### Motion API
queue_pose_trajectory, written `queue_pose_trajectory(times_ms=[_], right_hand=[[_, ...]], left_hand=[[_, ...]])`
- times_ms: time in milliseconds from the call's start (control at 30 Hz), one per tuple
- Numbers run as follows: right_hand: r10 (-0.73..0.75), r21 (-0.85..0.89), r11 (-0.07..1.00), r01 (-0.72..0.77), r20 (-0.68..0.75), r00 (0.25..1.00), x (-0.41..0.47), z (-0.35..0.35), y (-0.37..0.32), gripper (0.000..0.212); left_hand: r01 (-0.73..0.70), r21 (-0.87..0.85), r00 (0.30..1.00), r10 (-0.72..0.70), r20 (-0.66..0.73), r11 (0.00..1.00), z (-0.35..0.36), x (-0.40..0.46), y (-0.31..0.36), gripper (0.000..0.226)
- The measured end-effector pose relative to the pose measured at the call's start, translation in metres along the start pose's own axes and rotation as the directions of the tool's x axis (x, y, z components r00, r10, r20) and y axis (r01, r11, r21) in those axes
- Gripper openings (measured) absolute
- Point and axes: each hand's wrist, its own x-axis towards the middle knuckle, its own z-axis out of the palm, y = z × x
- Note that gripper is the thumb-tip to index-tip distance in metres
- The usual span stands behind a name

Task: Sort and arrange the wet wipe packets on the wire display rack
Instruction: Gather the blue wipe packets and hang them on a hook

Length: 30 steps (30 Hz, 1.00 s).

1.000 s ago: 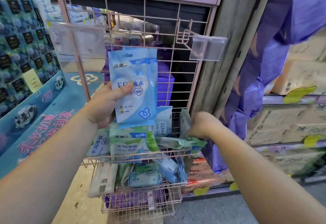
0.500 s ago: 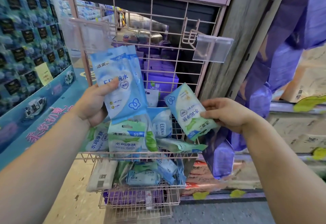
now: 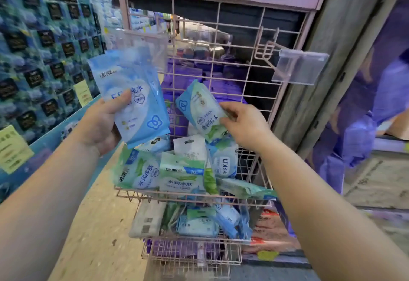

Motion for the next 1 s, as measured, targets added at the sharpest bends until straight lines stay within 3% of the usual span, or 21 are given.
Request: queue_pose_trajectory(times_ms=[100, 233, 300, 367, 433, 500, 567, 633, 667, 733, 833, 933, 1000], right_hand=[[-0.010, -0.073, 0.997, 0.011, 0.020, 1.000, 0.013, 0.015, -0.015, 0.039], [0.001, -0.282, 0.955, 0.089, 0.302, 0.953, 0.025, 0.027, -0.024, 0.042], [0.030, -0.395, 0.910, 0.125, 0.363, 0.931, 0.032, 0.030, -0.028, 0.044], [-0.022, -0.387, 0.904, 0.181, 0.380, 0.925, 0.037, 0.033, -0.032, 0.043], [-0.087, -0.118, 0.985, 0.127, 0.298, 0.951, 0.035, 0.037, -0.032, 0.042], [-0.058, 0.129, 0.990, 0.052, 0.043, 0.997, 0.031, 0.037, -0.023, 0.035], [-0.016, 0.105, 0.994, 0.034, -0.172, 0.985, 0.024, 0.030, -0.007, 0.023], [0.047, 0.038, 0.999, -0.039, -0.250, 0.967, 0.015, 0.015, 0.012, 0.020], [0.107, -0.002, 0.994, -0.111, -0.226, 0.968, 0.011, 0.007, 0.022, 0.024], [0.260, -0.175, 0.950, -0.259, -0.017, 0.965, 0.002, -0.004, 0.037, 0.046], [0.385, -0.402, 0.878, -0.258, 0.274, 0.881, -0.010, 0.004, 0.049, 0.081], [0.345, -0.348, 0.908, -0.234, 0.305, 0.888, -0.015, 0.015, 0.051, 0.080], [0.303, -0.319, 0.925, -0.208, 0.285, 0.909, -0.017, 0.011, 0.048, 0.071]], left_hand=[[0.004, -0.004, 1.000, -0.004, -0.002, 1.000, -0.013, -0.003, 0.007, 0.050], [0.009, 0.018, 1.000, -0.009, 0.012, 1.000, -0.024, -0.002, 0.007, 0.027], [0.015, 0.044, 1.000, -0.015, 0.016, 0.999, -0.026, -0.001, 0.005, 0.028], [0.018, 0.066, 0.999, -0.020, 0.026, 0.998, -0.025, 0.001, 0.003, 0.034], [0.017, 0.068, 0.999, -0.019, 0.034, 0.998, -0.022, 0.004, 0.002, 0.038], [0.011, 0.069, 0.999, -0.014, 0.042, 0.998, -0.021, 0.006, 0.002, 0.039], [0.009, 0.071, 0.998, -0.012, 0.054, 0.997, -0.023, 0.007, 0.003, 0.041], [0.010, 0.060, 0.998, -0.014, 0.066, 0.998, -0.024, 0.007, 0.005, 0.045], [0.011, 0.054, 0.998, -0.015, 0.068, 0.998, -0.024, 0.006, 0.007, 0.045], [-0.002, 0.049, 0.997, -0.003, 0.084, 0.999, -0.023, 0.005, 0.011, 0.034], [-0.022, 0.030, 0.990, 0.018, 0.142, 0.999, -0.014, 0.004, 0.014, 0.030], [-0.015, 0.027, 0.981, 0.010, 0.192, 1.000, -0.001, 0.001, 0.013, 0.038], [-0.008, 0.008, 0.983, 0.006, 0.185, 1.000, 0.002, 0.002, 0.009, 0.030]])
